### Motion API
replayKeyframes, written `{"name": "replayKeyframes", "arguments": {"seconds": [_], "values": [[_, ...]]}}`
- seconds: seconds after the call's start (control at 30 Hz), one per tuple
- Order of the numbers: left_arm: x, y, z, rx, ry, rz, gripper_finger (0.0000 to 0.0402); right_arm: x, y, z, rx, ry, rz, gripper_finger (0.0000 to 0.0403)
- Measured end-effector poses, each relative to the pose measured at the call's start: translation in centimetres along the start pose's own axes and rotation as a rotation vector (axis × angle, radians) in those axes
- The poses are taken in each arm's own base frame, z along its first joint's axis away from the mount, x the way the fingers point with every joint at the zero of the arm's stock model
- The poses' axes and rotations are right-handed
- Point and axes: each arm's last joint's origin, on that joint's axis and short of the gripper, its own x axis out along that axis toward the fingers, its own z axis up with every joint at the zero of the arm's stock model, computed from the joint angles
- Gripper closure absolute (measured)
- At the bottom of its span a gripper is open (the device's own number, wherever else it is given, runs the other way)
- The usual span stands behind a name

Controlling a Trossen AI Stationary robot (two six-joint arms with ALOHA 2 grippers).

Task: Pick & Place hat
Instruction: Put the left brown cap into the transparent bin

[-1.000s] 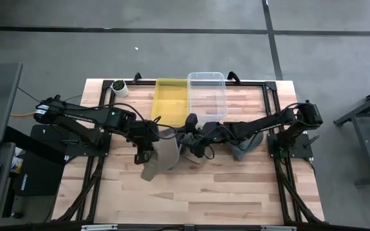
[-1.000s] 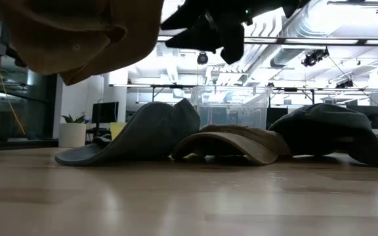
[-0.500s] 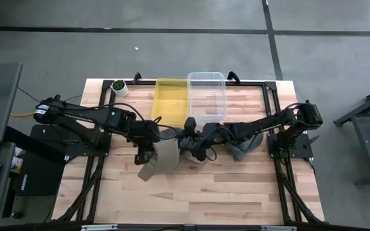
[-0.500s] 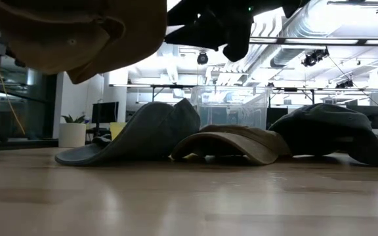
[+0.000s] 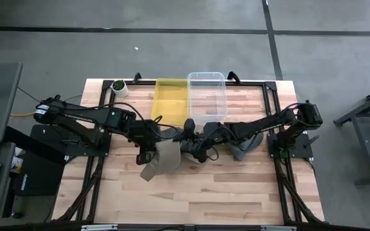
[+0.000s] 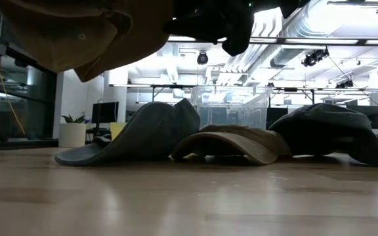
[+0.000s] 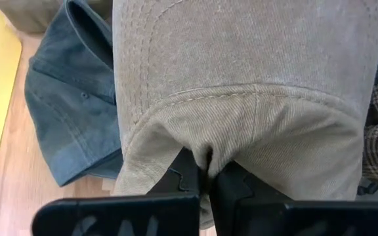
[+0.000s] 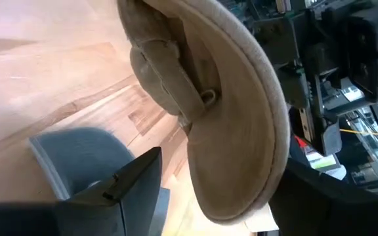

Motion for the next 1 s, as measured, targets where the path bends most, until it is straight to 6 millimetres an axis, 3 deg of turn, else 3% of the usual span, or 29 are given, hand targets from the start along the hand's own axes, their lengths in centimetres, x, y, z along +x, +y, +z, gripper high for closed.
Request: {"name": "replayKeyframes", "arguments": {"seconds": [0.37, 0.77, 1.0], "values": [[0.00, -0.05, 0.14, -0.003, -0.014, -0.005, 0.0401, -0.03, -0.64, 0.36, 0.123, -0.021, -0.082, 0.0219], [0.00, -0.01, 0.13, -0.018, -0.016, 0.005, 0.0401, -0.03, -0.59, 0.39, 0.254, -0.025, -0.078, 0.0387], [0.00, 0.13, 0.12, -0.028, -0.022, 0.040, 0.0401, -0.04, -0.60, 0.22, 0.385, 0.016, -0.112, 0.0388]]}}
